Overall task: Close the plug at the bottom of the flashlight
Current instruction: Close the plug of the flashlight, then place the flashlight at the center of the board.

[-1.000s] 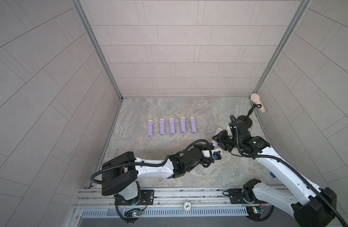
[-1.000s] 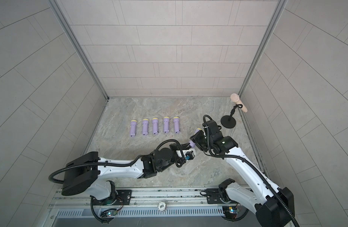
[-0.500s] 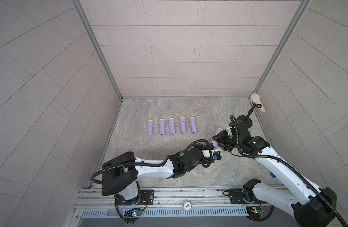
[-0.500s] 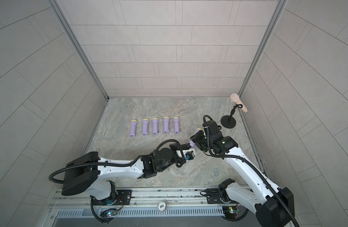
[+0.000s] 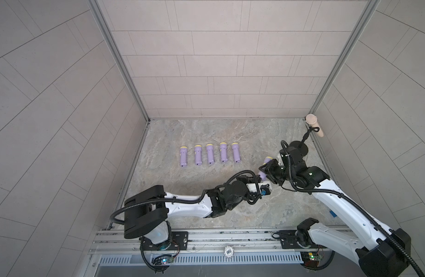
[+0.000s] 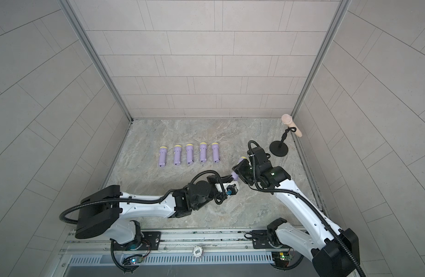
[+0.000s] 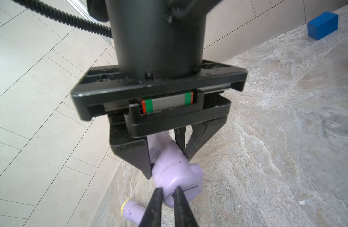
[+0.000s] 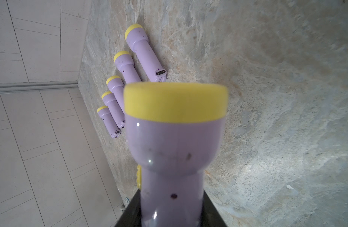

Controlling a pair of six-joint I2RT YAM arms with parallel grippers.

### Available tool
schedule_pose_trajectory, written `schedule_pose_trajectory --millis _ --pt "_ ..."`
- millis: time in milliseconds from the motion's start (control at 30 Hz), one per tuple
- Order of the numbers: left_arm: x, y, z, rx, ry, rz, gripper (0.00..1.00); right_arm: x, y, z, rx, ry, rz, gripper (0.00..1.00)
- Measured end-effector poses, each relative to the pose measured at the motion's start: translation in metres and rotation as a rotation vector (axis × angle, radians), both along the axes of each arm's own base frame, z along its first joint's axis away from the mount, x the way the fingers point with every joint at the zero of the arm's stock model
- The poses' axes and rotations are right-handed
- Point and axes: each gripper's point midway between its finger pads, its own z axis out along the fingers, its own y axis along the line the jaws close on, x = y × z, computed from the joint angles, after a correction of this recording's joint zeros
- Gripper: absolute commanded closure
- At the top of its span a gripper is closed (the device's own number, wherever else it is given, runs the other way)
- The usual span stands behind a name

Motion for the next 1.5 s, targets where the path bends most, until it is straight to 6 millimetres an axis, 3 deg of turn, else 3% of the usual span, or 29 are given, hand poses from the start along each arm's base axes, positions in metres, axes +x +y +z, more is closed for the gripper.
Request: schedule_pose_trajectory --millis 233,433,633,967,1067,1400,1500 --pt "0.0 0.0 0.0 0.008 -0.01 0.0 0.83 -0.001 -0.002 -0.001 -0.011 0.0 0.001 1.0" --pt "-0.001 0.0 0.0 0.012 -0.014 -0.003 0.83 -0.002 -0.015 -0.001 -0.08 -0.035 -0.012 1.0" --pt "-0.001 0.0 0.0 0.013 -0.016 -0.004 0.82 -0.002 -0.031 -0.016 -0.153 -0.029 -0.031 1.0" --pt "0.001 0.002 0.001 0.017 -0.031 0.012 0.69 0.0 -0.042 -0.025 -0.216 -0.023 -0.016 1.0" --pt "0.002 0.003 0.001 0.017 -0.034 0.02 0.61 -0.001 -0.044 -0.027 -0.232 -0.02 -0.005 1.0" --pt "0.009 0.007 0.011 -0.032 -0.042 0.067 0.13 -0.009 -0.05 -0.026 -0.301 -0.025 0.06 1.0" --pt "0.011 0.008 0.012 -0.046 -0.036 0.086 0.05 -0.011 -0.055 -0.02 -0.334 -0.043 0.073 1.0"
